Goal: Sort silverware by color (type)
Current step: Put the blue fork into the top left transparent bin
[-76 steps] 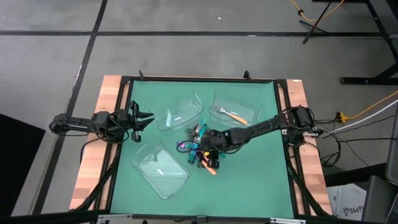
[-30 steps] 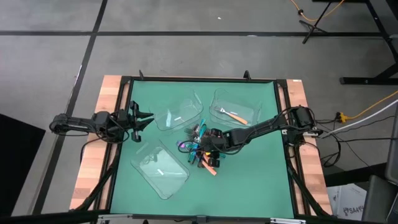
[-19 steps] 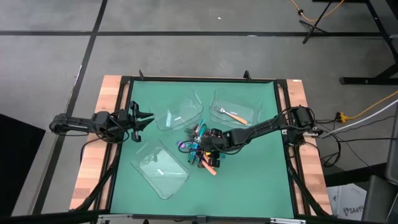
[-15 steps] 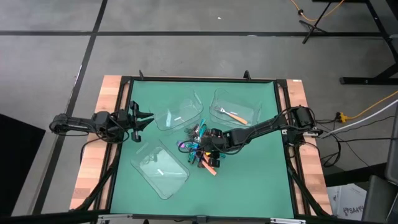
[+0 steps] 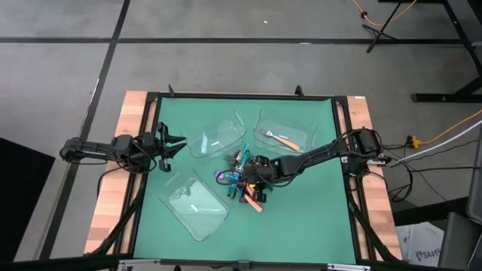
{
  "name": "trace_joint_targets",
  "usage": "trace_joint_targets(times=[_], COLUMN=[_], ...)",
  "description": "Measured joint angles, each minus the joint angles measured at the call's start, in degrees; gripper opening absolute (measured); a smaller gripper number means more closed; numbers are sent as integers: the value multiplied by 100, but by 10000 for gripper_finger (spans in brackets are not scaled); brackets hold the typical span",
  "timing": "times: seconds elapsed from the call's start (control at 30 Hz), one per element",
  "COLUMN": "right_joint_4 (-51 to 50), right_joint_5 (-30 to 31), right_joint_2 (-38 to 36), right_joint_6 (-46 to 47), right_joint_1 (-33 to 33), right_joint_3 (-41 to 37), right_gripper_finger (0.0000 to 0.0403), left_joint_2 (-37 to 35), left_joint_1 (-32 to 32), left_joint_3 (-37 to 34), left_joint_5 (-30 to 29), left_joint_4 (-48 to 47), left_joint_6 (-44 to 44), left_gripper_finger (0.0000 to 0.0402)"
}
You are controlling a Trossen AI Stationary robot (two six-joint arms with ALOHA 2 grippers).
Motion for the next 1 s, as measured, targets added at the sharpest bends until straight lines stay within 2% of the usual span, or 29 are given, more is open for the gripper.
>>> trace_joint_targets(times=[0.17, 0.63, 1.0], right_joint_4=[0, -81, -1049], right_joint_5=[-2, -209, -55], right_joint_2=[-1, -57, -294], right_joint_6=[-2, -4, -169], right_joint_1=[0, -2, -2], right_joint_3=[0, 1, 631], right_gripper_finger=[4, 1, 1], left_joint_2=[0, 0, 0], left_joint_1=[-2, -1, -2], left_joint_3=[0, 0, 0], left_joint_5=[2, 2, -13], left_joint_4=[0, 0, -18], left_joint_6=[0, 0, 0], left_gripper_finger=[92, 92, 92])
